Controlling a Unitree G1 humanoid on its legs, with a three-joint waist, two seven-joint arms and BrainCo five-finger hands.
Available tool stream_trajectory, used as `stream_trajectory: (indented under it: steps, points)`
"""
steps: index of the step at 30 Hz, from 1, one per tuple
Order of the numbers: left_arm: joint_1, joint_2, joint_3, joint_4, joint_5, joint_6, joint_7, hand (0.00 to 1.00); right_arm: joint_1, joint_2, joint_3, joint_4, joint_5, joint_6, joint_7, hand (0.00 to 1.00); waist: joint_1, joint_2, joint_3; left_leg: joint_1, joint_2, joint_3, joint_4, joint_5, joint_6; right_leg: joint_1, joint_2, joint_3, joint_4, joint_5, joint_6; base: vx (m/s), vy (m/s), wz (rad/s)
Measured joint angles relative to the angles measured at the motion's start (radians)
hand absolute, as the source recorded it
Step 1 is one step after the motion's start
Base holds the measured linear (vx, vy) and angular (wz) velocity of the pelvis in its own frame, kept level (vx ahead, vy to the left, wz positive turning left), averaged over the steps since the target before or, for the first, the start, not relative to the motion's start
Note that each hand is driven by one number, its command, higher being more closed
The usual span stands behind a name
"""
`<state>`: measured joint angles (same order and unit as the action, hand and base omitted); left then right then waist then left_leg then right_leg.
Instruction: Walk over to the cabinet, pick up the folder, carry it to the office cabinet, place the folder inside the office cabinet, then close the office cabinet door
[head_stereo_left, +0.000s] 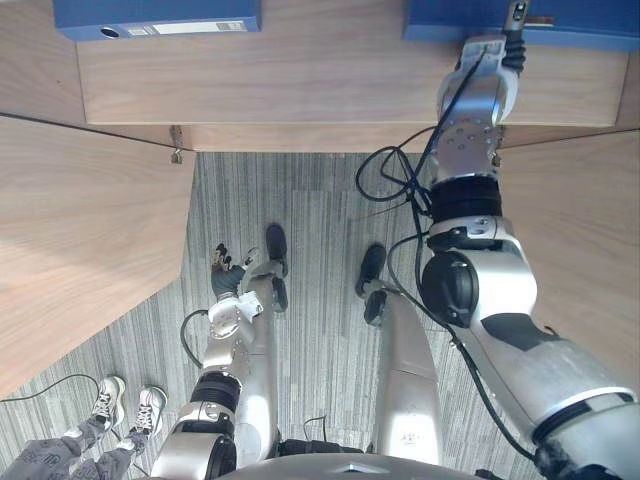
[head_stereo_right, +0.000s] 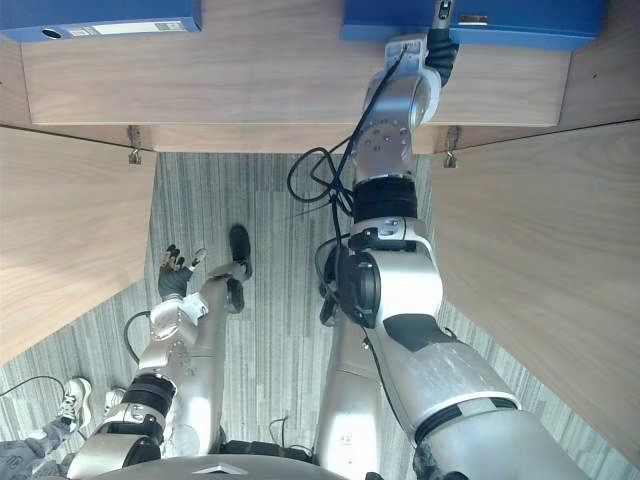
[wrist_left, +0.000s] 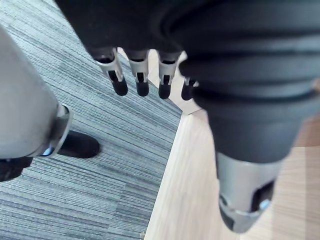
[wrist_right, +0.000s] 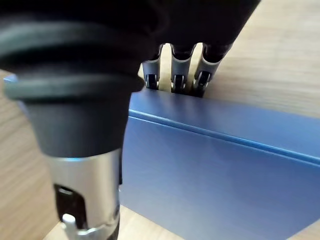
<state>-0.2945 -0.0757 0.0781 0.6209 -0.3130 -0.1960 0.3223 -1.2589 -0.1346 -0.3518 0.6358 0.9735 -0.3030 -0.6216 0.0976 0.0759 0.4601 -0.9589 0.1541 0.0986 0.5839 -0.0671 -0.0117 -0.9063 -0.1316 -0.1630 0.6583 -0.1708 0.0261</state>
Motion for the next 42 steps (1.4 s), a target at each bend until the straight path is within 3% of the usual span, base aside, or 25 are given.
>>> stream_trajectory:
  steps: [12,15,20,22,25,32,35,38,42]
  points:
    - [0.004,-0.006,0.009,0.000,-0.019,0.006,0.007,0.00,0.214,0.109,-0.014,-0.187,-0.073,-0.051,-0.081,0.00,0.000,-0.002,-0.042,0.043,-0.002,0.008,-0.029,0.001,0.000,0.037,0.000,0.001,-0.024,0.001,0.001,0.02,-0.009,0.00]
    - [0.006,-0.005,0.018,0.000,-0.020,0.013,0.007,0.00,0.226,0.113,-0.012,-0.189,-0.150,-0.011,-0.087,0.00,-0.003,-0.003,-0.042,0.064,-0.002,0.008,-0.039,0.001,0.000,0.059,0.000,-0.001,-0.038,0.002,0.003,0.04,-0.014,0.00]
    - [0.013,-0.004,0.030,0.003,-0.020,0.013,0.004,0.00,0.230,0.054,0.037,-0.173,-0.406,0.151,-0.075,0.00,-0.015,-0.002,-0.043,0.077,-0.002,0.009,-0.047,0.002,0.001,0.084,0.004,-0.001,-0.073,0.020,0.010,0.03,-0.002,-0.02]
    - [0.009,-0.004,0.039,0.026,-0.020,0.014,0.002,0.00,0.219,0.030,0.048,-0.121,-0.469,0.182,-0.059,0.00,-0.017,-0.002,-0.043,0.085,-0.001,0.009,-0.048,0.001,0.001,0.096,0.005,-0.002,-0.081,0.025,0.012,0.00,0.000,0.00]
    - [0.010,-0.003,0.056,0.068,-0.020,0.017,0.000,0.00,0.217,0.009,0.077,-0.061,-0.615,0.263,-0.017,0.00,-0.021,-0.006,-0.049,0.097,0.001,0.012,-0.056,0.003,0.004,0.109,0.009,-0.001,-0.097,0.036,0.011,0.00,-0.011,-0.04]
    - [0.006,-0.003,0.079,0.109,-0.020,0.023,-0.003,0.00,0.215,0.006,0.107,0.008,-0.894,0.377,0.009,0.00,-0.027,-0.006,-0.054,0.097,0.004,0.013,-0.067,0.014,0.003,0.109,0.014,-0.003,-0.110,0.049,0.009,0.00,-0.020,-0.01]
    - [0.006,-0.004,0.078,0.107,-0.016,0.023,-0.005,0.00,0.281,0.008,0.154,-0.104,-0.991,0.395,0.003,0.00,-0.026,-0.007,-0.054,0.097,0.004,0.014,-0.067,0.014,0.003,0.109,0.014,-0.003,-0.109,0.049,0.009,0.00,0.000,0.00]
    - [0.008,-0.001,0.079,0.101,0.000,0.022,-0.007,0.00,0.442,0.008,0.216,-0.349,-1.125,0.391,-0.025,0.00,-0.026,-0.007,-0.054,0.097,0.003,0.015,-0.068,0.014,0.004,0.108,0.013,-0.002,-0.109,0.048,0.009,0.00,0.000,0.00]
    - [0.023,0.004,0.077,0.080,0.042,0.015,-0.009,0.00,0.627,0.003,0.285,-0.545,-1.300,0.353,-0.059,0.00,-0.039,-0.011,-0.054,0.105,0.000,0.023,-0.078,0.013,0.004,0.105,0.008,0.006,-0.098,0.043,0.011,0.01,-0.017,0.00]
